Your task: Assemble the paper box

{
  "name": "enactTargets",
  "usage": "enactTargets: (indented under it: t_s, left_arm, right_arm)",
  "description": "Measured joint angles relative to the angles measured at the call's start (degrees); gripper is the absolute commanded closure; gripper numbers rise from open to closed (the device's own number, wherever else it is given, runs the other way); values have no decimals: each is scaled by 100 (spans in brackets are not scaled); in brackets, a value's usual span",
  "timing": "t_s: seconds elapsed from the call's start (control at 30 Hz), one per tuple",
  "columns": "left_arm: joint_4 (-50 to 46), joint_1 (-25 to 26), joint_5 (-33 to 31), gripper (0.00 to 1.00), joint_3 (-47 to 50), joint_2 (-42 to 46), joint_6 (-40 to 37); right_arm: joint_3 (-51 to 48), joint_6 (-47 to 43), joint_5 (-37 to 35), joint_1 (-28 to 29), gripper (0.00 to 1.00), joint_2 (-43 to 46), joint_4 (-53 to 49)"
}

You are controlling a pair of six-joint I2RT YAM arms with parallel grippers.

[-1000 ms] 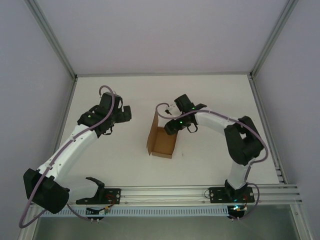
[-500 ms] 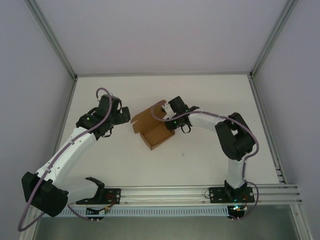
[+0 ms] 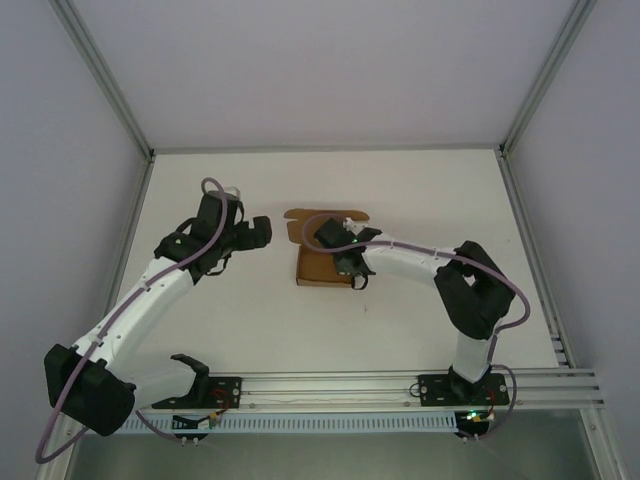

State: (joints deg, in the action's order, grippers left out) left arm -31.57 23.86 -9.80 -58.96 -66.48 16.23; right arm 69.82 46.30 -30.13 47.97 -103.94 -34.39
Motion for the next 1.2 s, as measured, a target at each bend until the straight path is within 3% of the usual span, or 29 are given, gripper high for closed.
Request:
enactTargets:
  t_s: [0.13, 0.2, 0.23, 0.3, 0.43, 0.63, 0.73, 0.83, 1.03, 1.2]
  left_arm:
    - [337, 0, 608, 0, 149, -116, -496]
    - [483, 0, 964, 0, 151, -223, -820]
    - [584, 0, 1169, 0, 151, -304, -1032]
    - [671, 0, 1486, 0, 122, -501, -1447]
    - [577, -26, 1991, 0, -221, -1137, -2452]
    - [20, -210, 2651, 0, -1145, -1976, -3969]
    - [-363, -254, 2872, 0, -1624, -2415, -4693]
    - [-702, -254, 3034, 0, -2000, -2863, -5246]
    - [-1266, -262, 3152, 27, -2629, -3499, -5934]
    - [-1705, -262, 3276, 38, -3261, -3901, -6299]
  right_arm:
    - [0, 199, -208, 39, 41, 63, -212]
    - [-9, 26, -223, 39, 23, 227, -229]
    - [-22, -177, -216, 37, 20, 385, -197]
    - [-96, -754, -109, -15, 10, 778, -48]
    - [-238, -2804, 726, -382, 4, 1556, 457]
    - [-83, -5182, 2334, -1600, 6, 1609, 702]
    - [243, -6129, 2962, -1930, 10, 1351, 562]
    - [612, -6878, 3388, -1963, 28, 1043, 332]
    - [1423, -7595, 3696, -2004, 50, 295, -334]
    - [1528, -7866, 3727, -2081, 51, 138, -785]
